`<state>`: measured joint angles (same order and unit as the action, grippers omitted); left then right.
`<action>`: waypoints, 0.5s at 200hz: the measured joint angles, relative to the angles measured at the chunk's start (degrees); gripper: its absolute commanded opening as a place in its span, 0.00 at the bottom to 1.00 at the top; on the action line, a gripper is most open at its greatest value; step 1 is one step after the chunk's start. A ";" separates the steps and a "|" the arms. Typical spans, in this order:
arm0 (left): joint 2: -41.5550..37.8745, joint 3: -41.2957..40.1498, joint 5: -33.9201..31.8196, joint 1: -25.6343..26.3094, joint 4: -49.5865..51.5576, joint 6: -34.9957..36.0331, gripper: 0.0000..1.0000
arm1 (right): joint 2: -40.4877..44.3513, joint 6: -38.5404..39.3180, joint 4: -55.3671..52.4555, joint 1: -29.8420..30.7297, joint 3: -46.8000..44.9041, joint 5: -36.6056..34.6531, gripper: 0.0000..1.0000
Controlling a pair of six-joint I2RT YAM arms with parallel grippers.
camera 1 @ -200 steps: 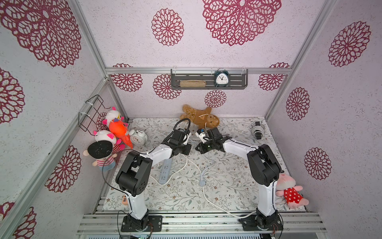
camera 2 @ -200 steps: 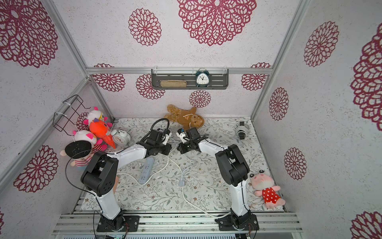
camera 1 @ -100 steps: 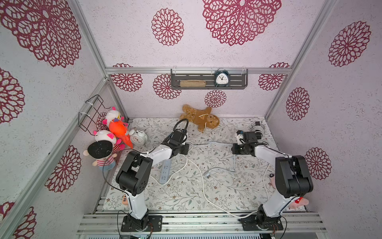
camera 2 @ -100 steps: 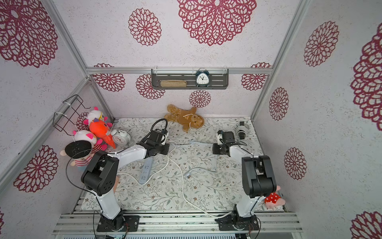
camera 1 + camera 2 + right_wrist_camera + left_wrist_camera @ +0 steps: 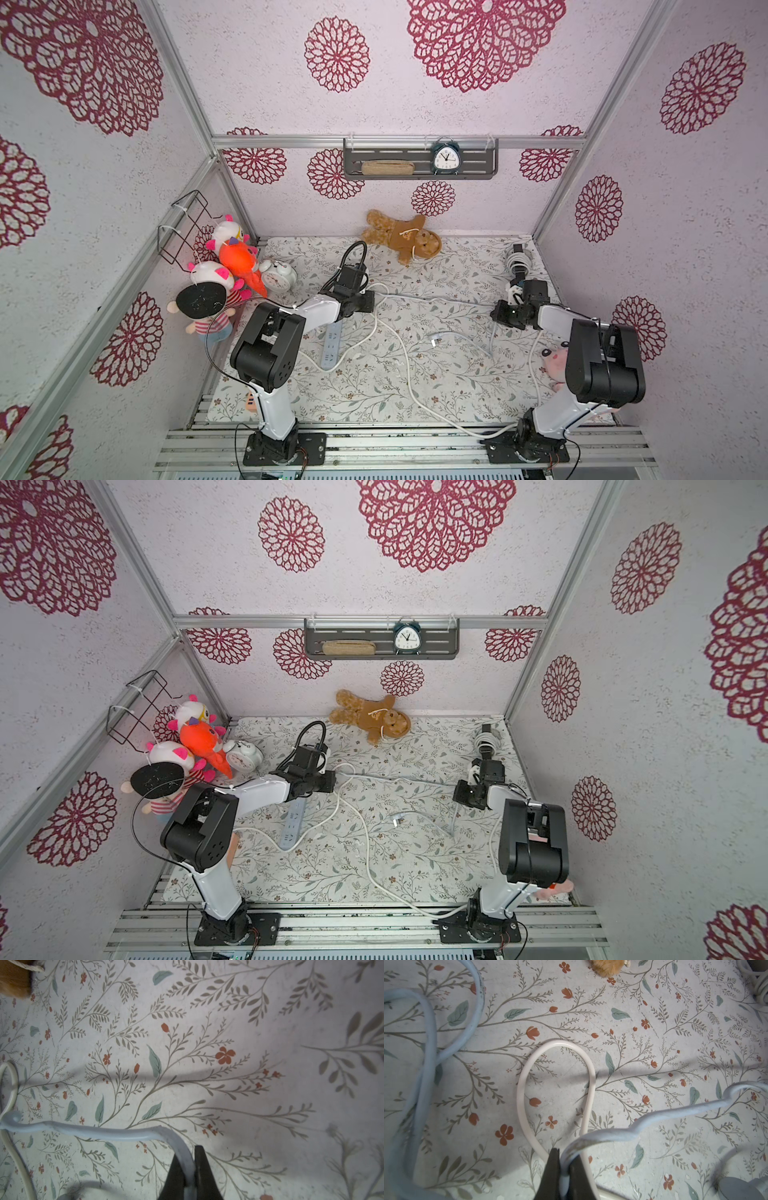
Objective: Unwrap the cord wrapped around the power strip
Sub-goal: Unwrap the power cord at the center of the board.
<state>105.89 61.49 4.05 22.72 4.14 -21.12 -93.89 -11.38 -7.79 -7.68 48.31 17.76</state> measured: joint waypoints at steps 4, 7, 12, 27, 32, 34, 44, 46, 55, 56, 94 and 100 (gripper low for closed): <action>0.00 0.04 0.15 -0.02 -0.07 -0.15 0.00 | 0.00 -0.02 -0.04 -0.04 -0.02 0.00 0.00; 0.00 0.09 0.22 -0.02 -0.02 -0.22 0.00 | 0.00 -0.04 -0.04 -0.07 -0.02 0.00 0.00; 0.04 0.33 0.17 0.02 0.26 -0.11 0.00 | 0.00 -0.04 -0.09 -0.07 -0.02 -0.09 0.00; 1.42 3.52 -2.01 1.49 3.10 1.42 0.00 | -0.02 0.00 -0.72 -0.07 0.09 -1.44 0.00; 2.49 5.40 -3.82 2.67 4.31 2.38 0.00 | -0.11 -0.02 -1.16 -0.07 0.20 -2.75 0.00; 2.91 6.27 -4.57 3.15 4.76 2.58 0.00 | -0.15 -0.04 -1.33 -0.07 0.24 -3.21 0.00; 5.44 10.16 -7.85 5.68 6.62 3.87 0.00 | -0.35 -0.15 -2.21 -0.15 0.52 -6.78 0.00; 5.81 10.73 -8.24 6.05 6.82 4.07 0.00 | -0.37 -0.20 -2.34 -0.17 0.57 -7.34 0.00; 7.87 13.31 -10.36 8.04 7.65 4.79 0.00 | -0.48 -0.33 -2.91 -0.48 0.66 -10.56 0.00; 8.15 13.60 -10.56 8.33 7.69 4.85 0.00 | -0.50 -0.33 -3.02 -0.50 0.66 -10.97 0.00; 11.47 14.93 -11.80 11.61 8.94 5.49 0.00 | -0.48 -0.79 -6.38 -0.74 0.83 -18.84 0.10; 11.72 15.04 -11.50 11.76 8.94 5.60 0.00 | -0.48 -0.74 -7.15 -0.70 1.09 -19.63 0.13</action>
<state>117.60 76.53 -7.44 34.48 13.08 -15.53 -94.37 -12.12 -14.94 -8.38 49.41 -1.87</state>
